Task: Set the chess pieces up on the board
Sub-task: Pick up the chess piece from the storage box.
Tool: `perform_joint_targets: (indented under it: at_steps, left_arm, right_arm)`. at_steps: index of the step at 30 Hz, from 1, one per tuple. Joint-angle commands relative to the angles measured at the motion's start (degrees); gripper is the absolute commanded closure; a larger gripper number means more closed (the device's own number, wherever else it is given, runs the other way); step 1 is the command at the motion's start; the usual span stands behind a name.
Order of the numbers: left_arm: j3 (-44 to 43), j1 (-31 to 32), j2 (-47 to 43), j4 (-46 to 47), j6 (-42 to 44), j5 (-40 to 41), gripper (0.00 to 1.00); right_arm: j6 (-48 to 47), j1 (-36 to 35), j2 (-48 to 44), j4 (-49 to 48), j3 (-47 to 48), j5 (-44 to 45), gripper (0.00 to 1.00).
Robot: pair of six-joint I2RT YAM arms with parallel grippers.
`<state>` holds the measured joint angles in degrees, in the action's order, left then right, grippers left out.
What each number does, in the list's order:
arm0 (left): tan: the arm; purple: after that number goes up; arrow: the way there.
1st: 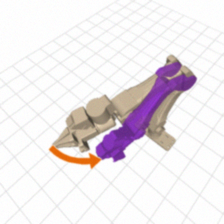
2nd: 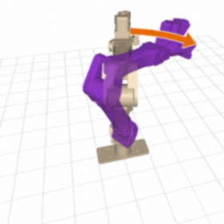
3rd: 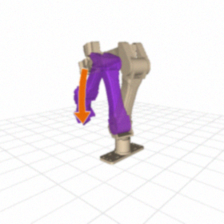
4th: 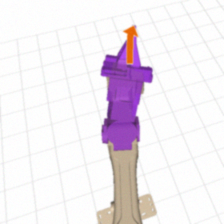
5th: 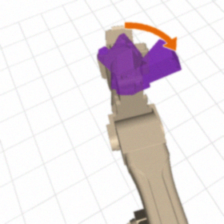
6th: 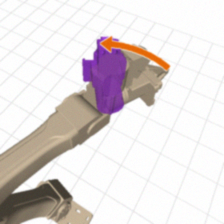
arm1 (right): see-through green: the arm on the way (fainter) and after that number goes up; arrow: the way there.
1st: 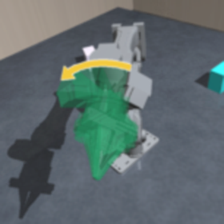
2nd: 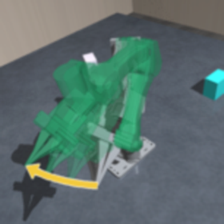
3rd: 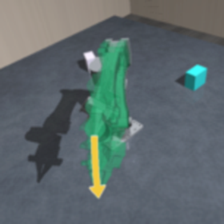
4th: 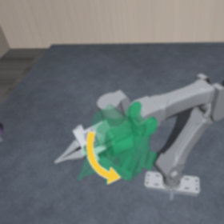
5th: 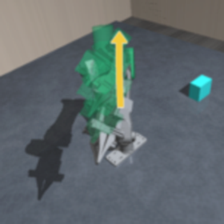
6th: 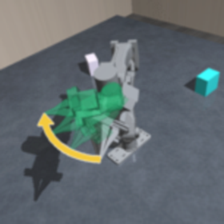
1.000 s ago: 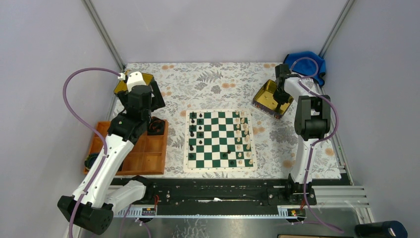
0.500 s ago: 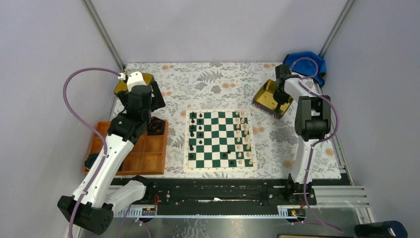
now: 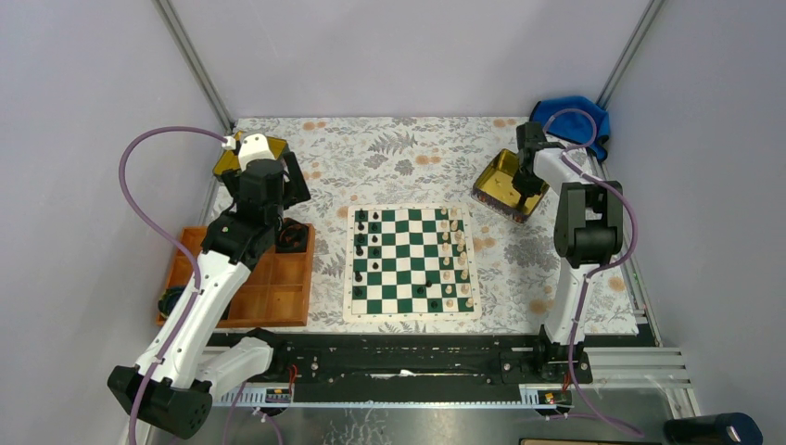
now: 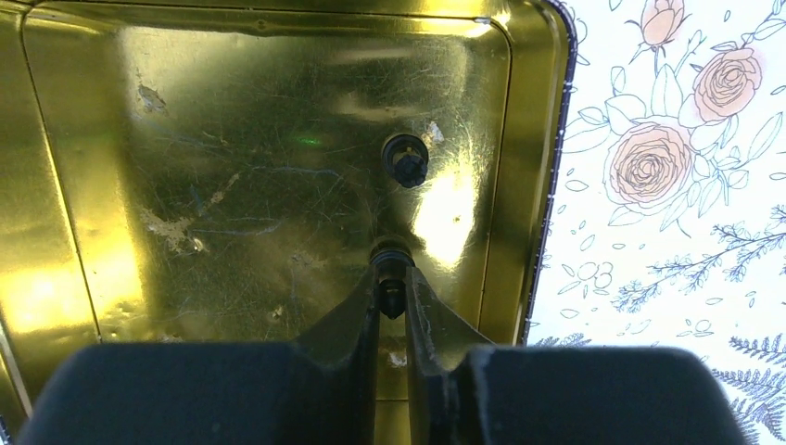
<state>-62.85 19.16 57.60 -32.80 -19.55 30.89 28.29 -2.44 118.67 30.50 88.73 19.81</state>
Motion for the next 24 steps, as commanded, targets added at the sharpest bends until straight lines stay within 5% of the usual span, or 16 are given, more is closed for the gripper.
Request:
perform_joint_targets:
  at_steps: [1,24]
  left_arm:
    - [0.21,0.27,-0.13,2.79,-0.47,-0.32,0.01]
    - [-0.37,0.27,1.63,1.8,-0.73,0.0,0.01]
  right_arm:
    - [-1.23,0.16,-4.63,-0.28,-0.29,-0.03,1.0]
    - [-2.91,0.07,-10.77,-1.77,-2.86,-0.55,1.0]
